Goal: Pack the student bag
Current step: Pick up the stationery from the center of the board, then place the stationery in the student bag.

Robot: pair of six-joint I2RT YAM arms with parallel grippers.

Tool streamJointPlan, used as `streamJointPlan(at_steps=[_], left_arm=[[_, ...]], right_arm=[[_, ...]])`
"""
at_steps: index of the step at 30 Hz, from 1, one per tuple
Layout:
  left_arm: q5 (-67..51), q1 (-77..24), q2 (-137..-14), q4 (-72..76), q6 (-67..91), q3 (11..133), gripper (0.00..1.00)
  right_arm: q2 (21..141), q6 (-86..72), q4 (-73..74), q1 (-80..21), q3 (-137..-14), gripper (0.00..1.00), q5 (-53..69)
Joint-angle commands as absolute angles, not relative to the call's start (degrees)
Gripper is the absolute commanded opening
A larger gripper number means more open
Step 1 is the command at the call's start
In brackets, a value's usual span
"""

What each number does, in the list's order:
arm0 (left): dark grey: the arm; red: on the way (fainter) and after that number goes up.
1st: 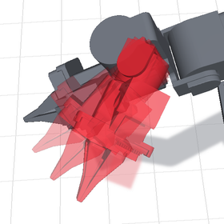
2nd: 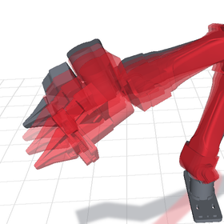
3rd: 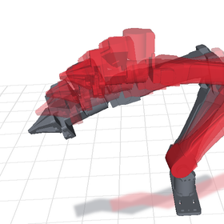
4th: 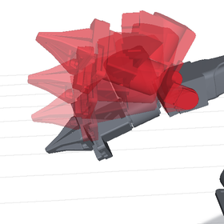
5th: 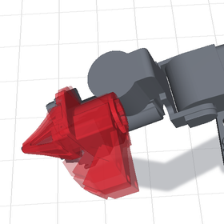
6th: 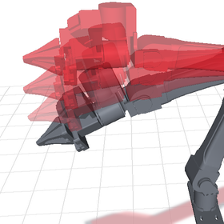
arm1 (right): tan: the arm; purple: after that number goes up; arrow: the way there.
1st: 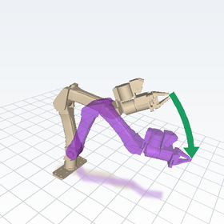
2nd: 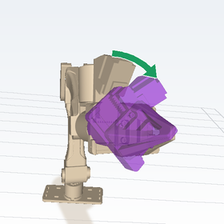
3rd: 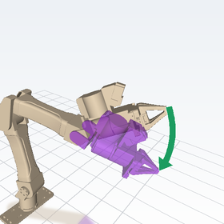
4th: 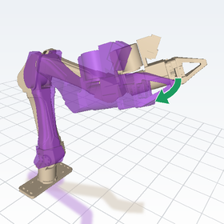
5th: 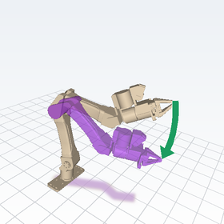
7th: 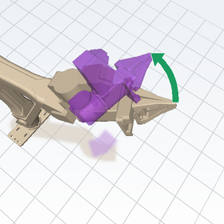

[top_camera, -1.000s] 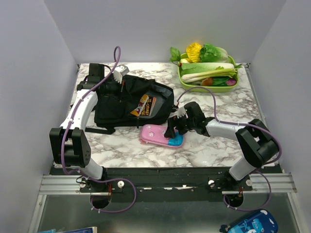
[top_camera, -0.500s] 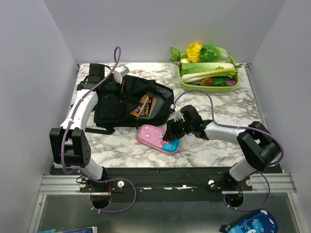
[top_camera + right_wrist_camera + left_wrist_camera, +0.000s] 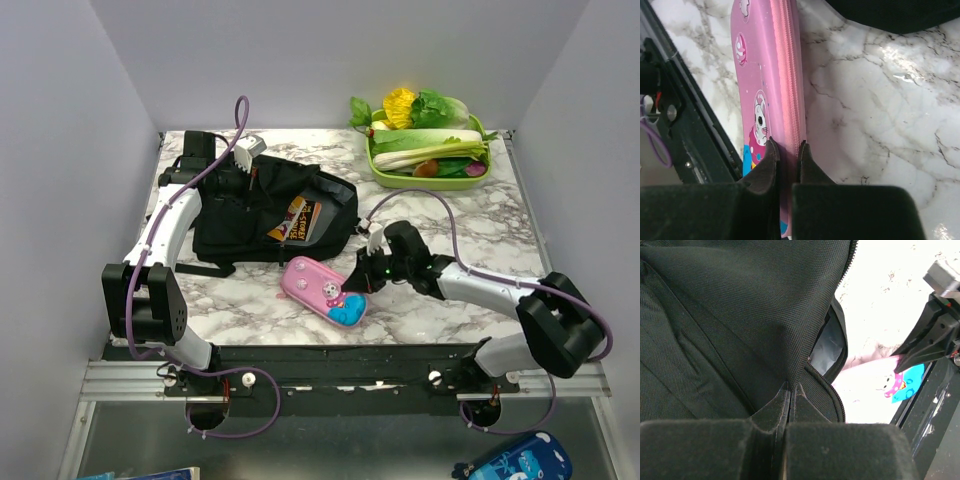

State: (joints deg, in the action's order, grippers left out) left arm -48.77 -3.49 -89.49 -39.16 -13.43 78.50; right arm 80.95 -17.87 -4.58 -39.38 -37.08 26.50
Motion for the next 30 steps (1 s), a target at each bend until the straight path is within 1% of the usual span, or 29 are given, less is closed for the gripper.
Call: streamJointPlan(at_steps=[1, 5, 9, 10, 12, 13, 14, 17, 19, 20, 21, 23, 24, 26, 27, 30], left_arm=[[-50.36, -3.69, -87.54, -41.04, -13.45, 79.45, 0.0], [-50.36, -3.69, -87.28, -41.13, -13.45, 79.37, 0.0], [-50.54, -3.69, -87.1, -41.22, -13.36, 79.28, 0.0], [-50.62, -3.69, -87.1, -41.22, -13.36, 79.28, 0.0], [-50.89, -3.87, -86.84, -41.39, -13.36, 79.19, 0.0], [-51.06, -3.78, -86.57, -41.66, -13.62, 79.1, 0.0], [-51.41, -3.78, -86.14, -41.92, -13.88, 79.1, 0.0], [-52.91, -4.04, -85.26, -44.73, -16.59, 79.63, 0.0], [-54.84, -4.22, -85.08, -49.2, -19.15, 80.76, 0.0], [-55.63, -4.65, -85.43, -51.48, -23.34, 81.38, 0.0], [-56.59, -4.92, -85.6, -56.72, -25.55, 82.08, 0.0], [-57.48, -5.53, -86.83, -62.38, -30.48, 84.28, 0.0], [-58.09, -5.71, -87.1, -67.62, -35.28, 84.98, 0.0], [-59.59, -6.24, -87.97, -72.31, -39.27, 86.48, 0.0], [-60.11, -6.5, -88.33, -76.6, -43.64, 86.92, 0.0], [-61.43, -7.29, -89.47, -81.72, -47.1, 88.59, 0.0]], right_arm=[[75.78, -17.05, -7.38, -39.11, -36.3, 0.01, 34.35], [70.15, -17.75, -8.18, -38.06, -36.47, 0.01, 36.74], [65.22, -17.14, -6.07, -35.86, -39.1, 0.01, 35.34], [64.87, -16.53, -4.76, -35.34, -41.03, 0.01, 32.81], [66.17, -14.33, -0.19, -32.97, -43.58, 0.01, 30.07], [67.31, -13.72, 2.96, -32.18, -46.73, 0.01, 27.71], [68.89, -12.32, 6.47, -30.34, -48.24, 0.01, 27.08], [74.69, -9.77, 11.67, -29.01, -54.29, 0.01, 23.22], [77.78, -8.44, 13.09, -28.92, -57.29, 0.01, 20.06], [78.48, -7.31, 13.88, -28.92, -59.91, 0.01, 19.17], [79.36, -6.51, 14.32, -28.92, -61.16, 0.01, 18.46], [81.99, -4.15, 16.59, -28.83, -64.14, 0.01, 16.09], [83.13, -3.43, 17.83, -28.83, -67.29, 0.01, 15.65], [86.21, -1.5, 21.68, -28.92, -70.56, 0.01, 14.86], [86.92, -1.15, 22.75, -28.92, -72.84, 0.01, 14.77], [87.98, -1.49, 23.73, -29.18, -74.18, 0.01, 14.24]])
